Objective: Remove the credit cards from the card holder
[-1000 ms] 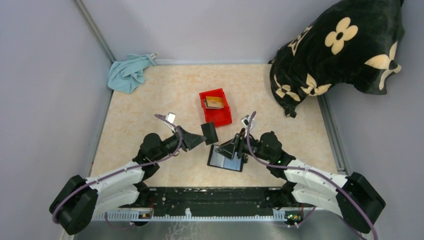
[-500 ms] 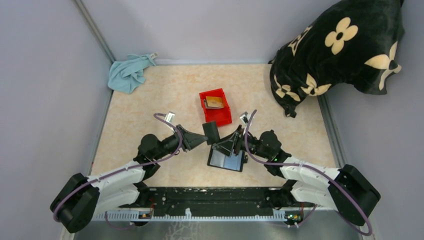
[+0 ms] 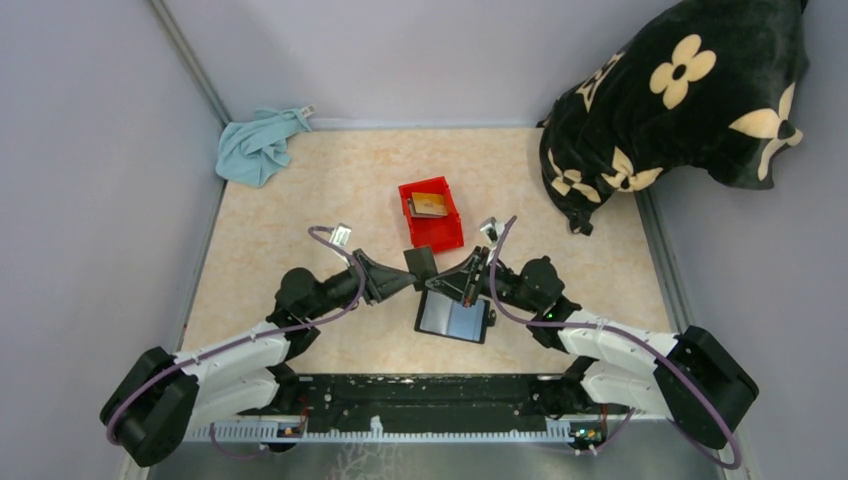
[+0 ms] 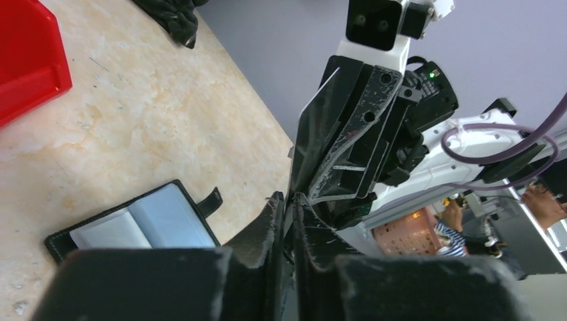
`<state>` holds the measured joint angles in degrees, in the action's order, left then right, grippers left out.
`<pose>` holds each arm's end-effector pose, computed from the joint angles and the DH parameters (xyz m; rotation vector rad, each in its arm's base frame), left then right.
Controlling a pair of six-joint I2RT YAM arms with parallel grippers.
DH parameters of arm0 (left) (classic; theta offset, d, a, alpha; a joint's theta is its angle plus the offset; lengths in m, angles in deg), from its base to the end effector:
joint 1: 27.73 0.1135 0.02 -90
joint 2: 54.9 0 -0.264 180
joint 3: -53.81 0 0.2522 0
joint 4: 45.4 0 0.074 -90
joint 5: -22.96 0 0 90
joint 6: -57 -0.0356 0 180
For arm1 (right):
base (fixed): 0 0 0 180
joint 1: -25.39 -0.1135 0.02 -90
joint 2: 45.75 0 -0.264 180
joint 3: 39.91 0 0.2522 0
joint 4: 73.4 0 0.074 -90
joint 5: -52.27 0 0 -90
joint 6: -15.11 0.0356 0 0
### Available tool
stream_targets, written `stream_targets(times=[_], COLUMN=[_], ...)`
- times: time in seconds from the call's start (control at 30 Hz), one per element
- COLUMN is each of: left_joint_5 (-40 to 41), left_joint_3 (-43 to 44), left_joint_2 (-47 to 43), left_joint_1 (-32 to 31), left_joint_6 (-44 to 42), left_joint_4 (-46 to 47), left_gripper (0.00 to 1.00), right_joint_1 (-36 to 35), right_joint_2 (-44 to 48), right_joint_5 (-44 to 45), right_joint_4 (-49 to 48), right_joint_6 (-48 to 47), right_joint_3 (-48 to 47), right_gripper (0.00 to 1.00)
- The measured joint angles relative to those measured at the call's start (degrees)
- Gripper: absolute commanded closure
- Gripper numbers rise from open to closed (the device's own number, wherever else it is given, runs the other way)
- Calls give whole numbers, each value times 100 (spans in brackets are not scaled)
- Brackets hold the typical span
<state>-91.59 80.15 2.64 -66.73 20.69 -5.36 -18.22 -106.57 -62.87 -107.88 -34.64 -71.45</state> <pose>0.1455 -0.1368 0.2220 0.1984 1.6377 -1.5908 0.1467 0.1607 0.2303 -0.4473 1.6236 1.4686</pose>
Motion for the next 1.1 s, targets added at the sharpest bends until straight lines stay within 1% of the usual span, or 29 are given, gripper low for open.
stream_targets(times=[0.03, 0.07, 0.1, 0.2, 0.5, 0.63, 0.7, 0.77, 0.87, 0.9, 1.03, 1.07, 1.1], left_joint_5=[-17, -44, -70, -177, -658, -885, -988, -1078, -1189, -1233, -1325, -1327, -1325], left_joint_3=[2, 7, 20, 83, 339, 442, 450, 452, 452, 455, 455, 455, 455], left_joint_2=[0, -2, -11, -127, -417, -417, -417, -417, -417, -420, -420, -420, -420], left_joint_1=[0, 0, 0, 0, 0, 0, 0, 0, 0, 0, 0, 0, 0], left_joint_6=[-57, -118, -164, -343, -907, -1056, -1104, -1132, -1134, -1141, -1156, -1156, -1156], left_joint_4=[-20, -59, -111, -264, -424, -525, -564, -625, -643, -647, -693, -706, -719], left_gripper=[65, 59, 57, 57, 63, 68, 76, 81, 97, 100, 100, 100, 100], right_joint_1=[0, -2, -2, -2, -2, -2, -2, 0, 2, 4, 15, 15, 15], right_joint_2=[2, 24, 59, 216, 697, 901, 905, 885, 802, 763, 651, 647, 645], right_joint_5=[-11, -42, -52, -192, -1250, -1593, -1727, -1845, -1963, -1985, -2041, -2046, -2041], right_joint_4=[13, 44, 114, 433, 2286, 2747, 2898, 3025, 3062, 3067, 3071, 3071, 3071], right_joint_6=[-9, -26, -48, -199, -1156, -1475, -1565, -1613, -1624, -1624, -1622, -1620, -1620], right_joint_3=[0, 0, 0, -4, -638, -789, -796, -796, -796, -796, -796, -796, -796], right_gripper=[100, 100, 100, 100, 100, 100, 100, 100, 100, 100, 100, 93, 80])
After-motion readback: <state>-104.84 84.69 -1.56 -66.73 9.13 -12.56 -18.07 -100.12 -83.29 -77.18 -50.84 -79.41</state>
